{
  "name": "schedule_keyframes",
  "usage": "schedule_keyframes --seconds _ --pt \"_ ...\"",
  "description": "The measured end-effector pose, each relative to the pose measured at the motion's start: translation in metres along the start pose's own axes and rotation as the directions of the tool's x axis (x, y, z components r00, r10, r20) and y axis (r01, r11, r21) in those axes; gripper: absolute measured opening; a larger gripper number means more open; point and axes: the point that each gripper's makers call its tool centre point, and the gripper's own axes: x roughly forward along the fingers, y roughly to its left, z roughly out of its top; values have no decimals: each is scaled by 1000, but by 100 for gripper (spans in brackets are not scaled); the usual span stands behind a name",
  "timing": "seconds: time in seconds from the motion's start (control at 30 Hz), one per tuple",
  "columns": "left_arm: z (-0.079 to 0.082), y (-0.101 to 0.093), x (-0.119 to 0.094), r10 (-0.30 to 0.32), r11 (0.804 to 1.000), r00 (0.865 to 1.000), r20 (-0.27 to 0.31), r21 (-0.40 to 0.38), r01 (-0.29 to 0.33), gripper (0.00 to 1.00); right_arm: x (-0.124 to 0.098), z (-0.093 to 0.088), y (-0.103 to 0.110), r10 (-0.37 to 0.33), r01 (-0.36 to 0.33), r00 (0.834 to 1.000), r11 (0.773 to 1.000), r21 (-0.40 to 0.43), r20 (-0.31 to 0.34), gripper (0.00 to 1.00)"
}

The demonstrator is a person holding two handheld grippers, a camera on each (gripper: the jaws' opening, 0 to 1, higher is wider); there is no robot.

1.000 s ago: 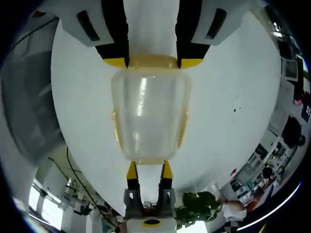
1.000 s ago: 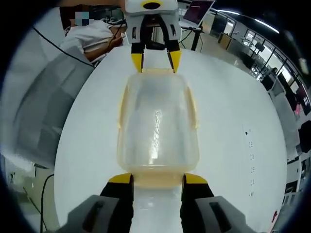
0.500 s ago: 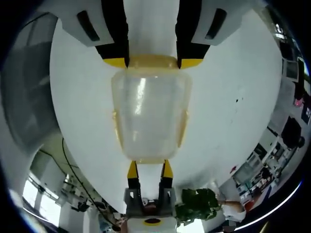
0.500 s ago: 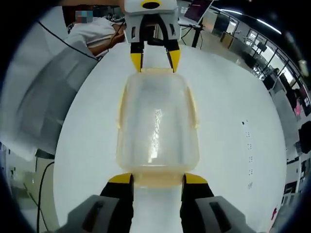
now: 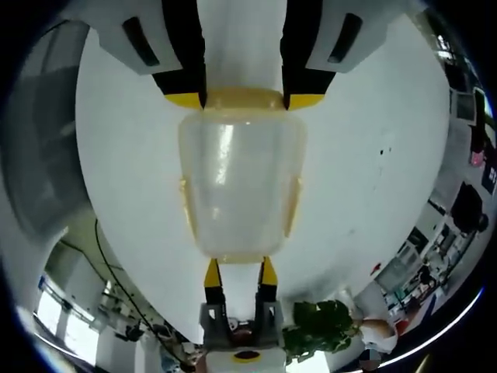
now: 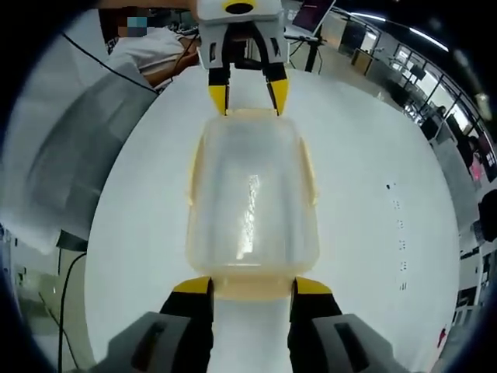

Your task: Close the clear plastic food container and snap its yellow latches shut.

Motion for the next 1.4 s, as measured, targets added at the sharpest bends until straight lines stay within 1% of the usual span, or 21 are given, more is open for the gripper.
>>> schedule_keyframes --seconds 0.37,0.63,0.73,0.93,1.4 --pt "0 -1 9 -6 1000 1000 -11 -9 6 36 6 -7 -1 -6 6 1000 1000 -5 -12 36" --pt "-1 -1 12 -9 1000 1000 -6 -7 9 36 9 -10 -2 0 0 1000 1000 0 -17 36" --pt "-2 -2 14 -16 1000 1000 -7 -20 16 36 9 -10 -3 4 -4 1000 1000 -1 -17 36" --pt "-4 -1 18 -15 1000 1000 -8 -14 15 36 9 -10 -4 9 -9 1000 1000 3 -12 36" --pt "-1 0 20 -26 1000 1000 11 -2 26 37 10 -13 -3 6 -6 1000 1000 14 4 37"
